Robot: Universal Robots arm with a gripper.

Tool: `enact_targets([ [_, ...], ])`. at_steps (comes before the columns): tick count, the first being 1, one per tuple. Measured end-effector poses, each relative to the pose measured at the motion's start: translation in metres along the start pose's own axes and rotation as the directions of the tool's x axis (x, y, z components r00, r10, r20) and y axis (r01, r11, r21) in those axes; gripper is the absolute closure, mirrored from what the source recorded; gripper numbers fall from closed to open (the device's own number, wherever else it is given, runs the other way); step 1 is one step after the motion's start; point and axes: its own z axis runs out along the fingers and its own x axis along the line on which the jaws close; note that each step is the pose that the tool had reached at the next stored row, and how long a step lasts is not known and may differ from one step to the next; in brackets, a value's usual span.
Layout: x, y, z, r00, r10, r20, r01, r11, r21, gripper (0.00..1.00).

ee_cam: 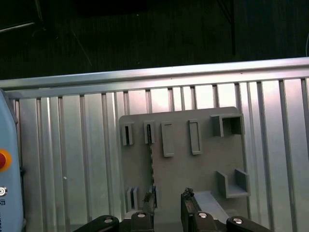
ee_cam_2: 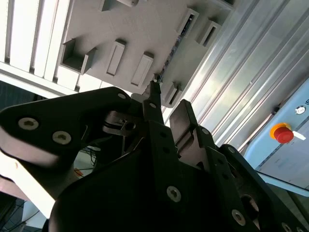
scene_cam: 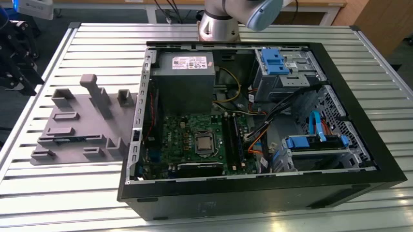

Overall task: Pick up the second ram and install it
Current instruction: 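Pick up the second ram and move it above second insertion slot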

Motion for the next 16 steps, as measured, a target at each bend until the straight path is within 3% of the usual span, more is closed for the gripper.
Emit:
enact_targets([
  [16,0.0002,-0.0002,0.0091,1.0,-0.003,0.0,0.003,1.0,-0.0002,0.64],
])
